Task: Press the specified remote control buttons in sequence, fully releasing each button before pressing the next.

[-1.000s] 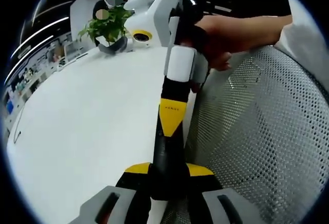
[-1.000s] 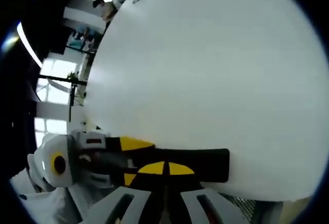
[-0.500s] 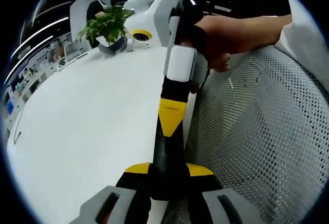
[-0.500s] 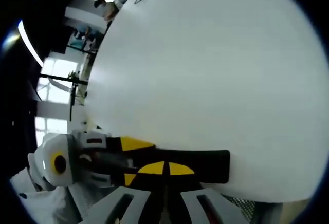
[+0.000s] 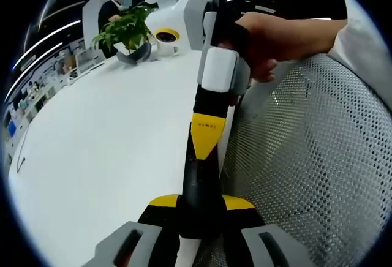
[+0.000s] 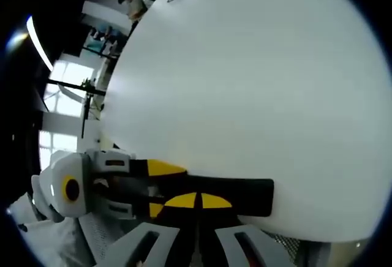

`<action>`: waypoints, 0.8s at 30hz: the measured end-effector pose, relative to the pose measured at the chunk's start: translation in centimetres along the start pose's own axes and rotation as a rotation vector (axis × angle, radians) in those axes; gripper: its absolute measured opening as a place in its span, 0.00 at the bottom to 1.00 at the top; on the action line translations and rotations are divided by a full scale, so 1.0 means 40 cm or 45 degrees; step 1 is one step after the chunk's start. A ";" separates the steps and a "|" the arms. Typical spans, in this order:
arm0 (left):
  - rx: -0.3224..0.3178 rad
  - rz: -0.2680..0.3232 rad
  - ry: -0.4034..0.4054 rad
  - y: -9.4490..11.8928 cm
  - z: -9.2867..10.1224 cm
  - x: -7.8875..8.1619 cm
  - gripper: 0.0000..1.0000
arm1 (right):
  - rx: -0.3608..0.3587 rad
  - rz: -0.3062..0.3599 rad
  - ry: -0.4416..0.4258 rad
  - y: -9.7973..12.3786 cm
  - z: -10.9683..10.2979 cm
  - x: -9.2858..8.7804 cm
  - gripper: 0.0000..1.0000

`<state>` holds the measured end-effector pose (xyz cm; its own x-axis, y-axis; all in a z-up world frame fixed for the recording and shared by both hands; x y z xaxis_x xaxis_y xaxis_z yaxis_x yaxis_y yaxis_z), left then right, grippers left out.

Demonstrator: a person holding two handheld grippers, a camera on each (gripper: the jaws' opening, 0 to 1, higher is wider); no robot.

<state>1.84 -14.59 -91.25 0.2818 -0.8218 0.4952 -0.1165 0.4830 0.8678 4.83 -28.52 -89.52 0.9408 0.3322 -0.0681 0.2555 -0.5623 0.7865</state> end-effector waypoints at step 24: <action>0.037 -0.030 -0.005 0.008 -0.010 -0.010 0.25 | -0.148 -0.061 0.131 -0.021 -0.016 -0.012 0.00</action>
Point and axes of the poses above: the point that each gripper's makers call its tool centre point, and the gripper's own axes: y roughly backward along the fingers, z roughly to its right, x roughly out of its top, the point moved 9 cm from there along y, roughly backward along the fingers, and after that the axes turned 13 degrees about -z, right-handed, at the moved point
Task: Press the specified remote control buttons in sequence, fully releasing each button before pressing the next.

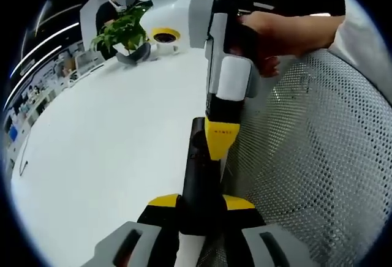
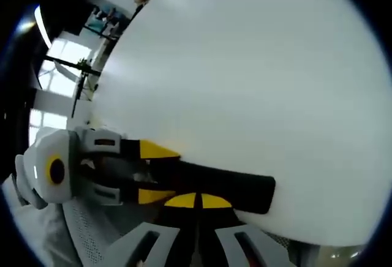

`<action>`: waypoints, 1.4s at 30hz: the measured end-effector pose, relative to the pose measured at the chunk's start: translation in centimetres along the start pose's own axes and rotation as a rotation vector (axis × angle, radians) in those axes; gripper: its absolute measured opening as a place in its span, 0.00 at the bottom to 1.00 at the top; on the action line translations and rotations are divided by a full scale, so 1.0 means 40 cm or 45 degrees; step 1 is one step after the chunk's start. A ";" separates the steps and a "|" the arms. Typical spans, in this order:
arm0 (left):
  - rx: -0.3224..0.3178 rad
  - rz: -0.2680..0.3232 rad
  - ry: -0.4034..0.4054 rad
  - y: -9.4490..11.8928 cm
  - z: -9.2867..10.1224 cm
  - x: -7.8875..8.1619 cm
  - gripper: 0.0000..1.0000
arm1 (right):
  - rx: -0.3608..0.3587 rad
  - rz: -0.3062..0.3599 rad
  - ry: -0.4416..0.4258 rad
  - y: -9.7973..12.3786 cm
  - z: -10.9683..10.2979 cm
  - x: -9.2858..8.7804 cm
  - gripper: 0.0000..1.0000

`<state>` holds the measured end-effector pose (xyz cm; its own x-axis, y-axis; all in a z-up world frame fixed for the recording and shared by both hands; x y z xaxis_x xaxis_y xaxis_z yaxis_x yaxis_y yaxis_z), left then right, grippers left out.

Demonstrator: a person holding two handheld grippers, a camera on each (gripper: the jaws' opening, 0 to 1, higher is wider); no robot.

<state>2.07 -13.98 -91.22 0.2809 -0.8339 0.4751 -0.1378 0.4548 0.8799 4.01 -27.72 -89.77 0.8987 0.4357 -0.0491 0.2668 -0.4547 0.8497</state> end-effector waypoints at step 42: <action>-0.044 0.077 -0.057 -0.001 -0.033 -0.022 0.25 | -0.460 0.000 0.080 -0.023 -0.066 0.017 0.00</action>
Point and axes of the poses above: the point that each gripper's makers call its tool centre point, and the gripper's own axes: y roughly backward along the fingers, z roughly to its right, x roughly out of its top, the point moved 9 cm from there along y, roughly backward along the fingers, and after that the axes turned 13 degrees about -z, right-handed, at the moved point
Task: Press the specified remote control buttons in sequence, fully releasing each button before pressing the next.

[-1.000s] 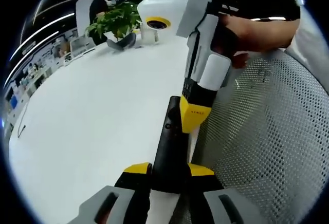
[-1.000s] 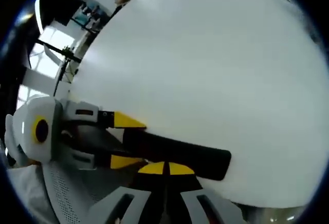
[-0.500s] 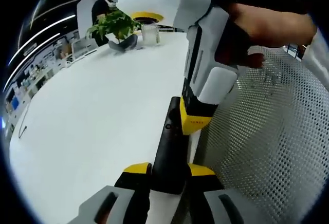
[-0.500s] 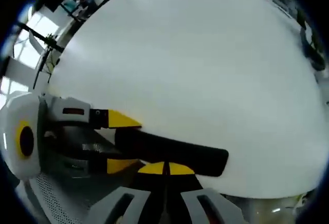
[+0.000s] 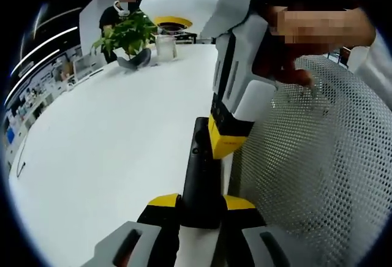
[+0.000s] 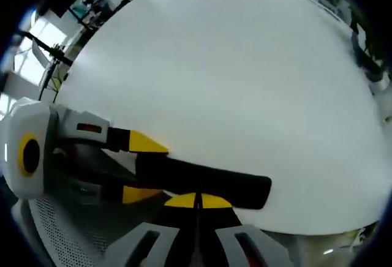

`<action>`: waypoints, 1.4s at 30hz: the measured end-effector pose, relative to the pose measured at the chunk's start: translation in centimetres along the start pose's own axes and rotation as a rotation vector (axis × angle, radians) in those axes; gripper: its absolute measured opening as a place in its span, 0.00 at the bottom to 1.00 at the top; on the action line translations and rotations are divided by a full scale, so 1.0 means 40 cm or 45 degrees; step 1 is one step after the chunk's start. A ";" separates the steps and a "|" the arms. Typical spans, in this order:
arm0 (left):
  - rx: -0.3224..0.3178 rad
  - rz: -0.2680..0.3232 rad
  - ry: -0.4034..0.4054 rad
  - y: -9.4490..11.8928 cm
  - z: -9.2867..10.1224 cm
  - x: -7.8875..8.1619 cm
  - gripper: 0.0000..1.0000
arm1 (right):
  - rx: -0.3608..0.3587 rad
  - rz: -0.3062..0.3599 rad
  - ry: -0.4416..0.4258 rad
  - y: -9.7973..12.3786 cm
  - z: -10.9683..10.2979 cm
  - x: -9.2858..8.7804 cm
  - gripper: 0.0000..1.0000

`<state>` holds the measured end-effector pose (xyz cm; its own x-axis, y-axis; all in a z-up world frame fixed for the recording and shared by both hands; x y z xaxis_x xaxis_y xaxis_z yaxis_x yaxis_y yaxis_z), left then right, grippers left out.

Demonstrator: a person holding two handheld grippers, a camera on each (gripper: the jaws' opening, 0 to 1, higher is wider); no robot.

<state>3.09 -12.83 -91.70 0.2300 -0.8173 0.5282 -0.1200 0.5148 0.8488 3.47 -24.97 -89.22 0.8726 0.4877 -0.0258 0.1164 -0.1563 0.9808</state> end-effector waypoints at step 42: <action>-0.058 0.031 -0.140 -0.006 0.001 0.009 0.24 | 0.173 0.244 -0.171 0.011 0.010 -0.013 0.00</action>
Point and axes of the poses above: the point that each gripper's makers call its tool centre point, and the gripper's own axes: y roughly backward along the fingers, z roughly to its right, x roughly out of its top, the point moved 9 cm from there along y, roughly backward along the fingers, and after that the axes turned 13 degrees about -z, right-handed, at the moved point
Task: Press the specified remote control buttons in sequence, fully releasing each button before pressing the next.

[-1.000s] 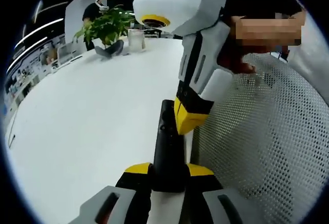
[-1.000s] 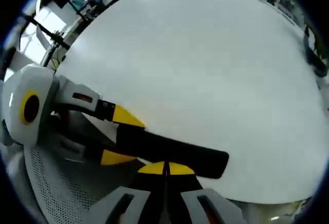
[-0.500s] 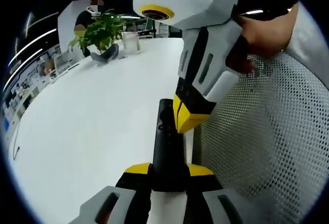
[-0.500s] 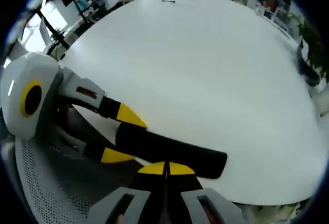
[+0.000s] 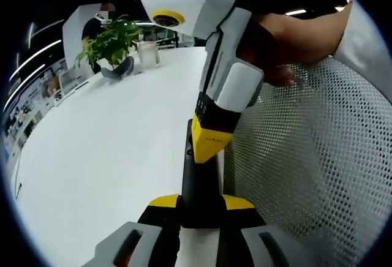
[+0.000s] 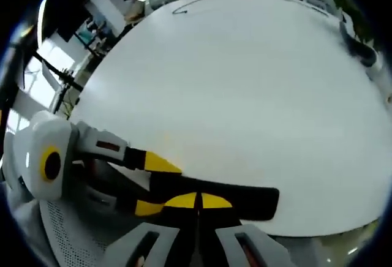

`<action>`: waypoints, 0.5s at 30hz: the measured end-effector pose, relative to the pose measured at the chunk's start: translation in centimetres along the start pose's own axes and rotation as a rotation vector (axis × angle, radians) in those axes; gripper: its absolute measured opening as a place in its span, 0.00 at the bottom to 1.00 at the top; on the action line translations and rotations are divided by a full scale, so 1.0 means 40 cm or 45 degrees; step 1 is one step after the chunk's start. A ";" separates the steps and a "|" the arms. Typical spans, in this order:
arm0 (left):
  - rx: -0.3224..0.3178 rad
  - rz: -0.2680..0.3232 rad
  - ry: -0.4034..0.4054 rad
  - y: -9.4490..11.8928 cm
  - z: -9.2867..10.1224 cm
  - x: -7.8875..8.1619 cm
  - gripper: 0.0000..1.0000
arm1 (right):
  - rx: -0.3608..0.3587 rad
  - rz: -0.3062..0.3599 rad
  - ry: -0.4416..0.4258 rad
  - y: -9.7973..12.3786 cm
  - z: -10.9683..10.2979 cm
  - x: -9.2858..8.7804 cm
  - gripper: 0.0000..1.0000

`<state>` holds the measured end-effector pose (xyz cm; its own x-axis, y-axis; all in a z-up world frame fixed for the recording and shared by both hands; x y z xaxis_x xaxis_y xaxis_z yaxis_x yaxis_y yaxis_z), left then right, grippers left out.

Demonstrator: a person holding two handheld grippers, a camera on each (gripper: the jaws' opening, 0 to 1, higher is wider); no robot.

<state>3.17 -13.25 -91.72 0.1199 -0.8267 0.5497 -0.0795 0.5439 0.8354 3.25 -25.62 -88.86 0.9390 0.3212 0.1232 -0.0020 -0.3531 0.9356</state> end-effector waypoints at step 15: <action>0.005 0.005 -0.010 -0.002 0.000 -0.001 0.24 | -0.026 -0.023 0.037 -0.009 -0.003 -0.004 0.00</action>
<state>3.16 -13.28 -91.80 0.1117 -0.8255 0.5532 -0.0838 0.5469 0.8330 3.06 -25.42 -89.17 0.9284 0.3532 0.1156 0.0075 -0.3288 0.9444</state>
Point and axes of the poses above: the point that each gripper's makers call its tool centre point, and the gripper's own axes: y roughly backward along the fingers, z roughly to its right, x roughly out of its top, the point moved 9 cm from there along y, roughly backward along the fingers, and after that the axes turned 13 degrees about -z, right-handed, at the moved point
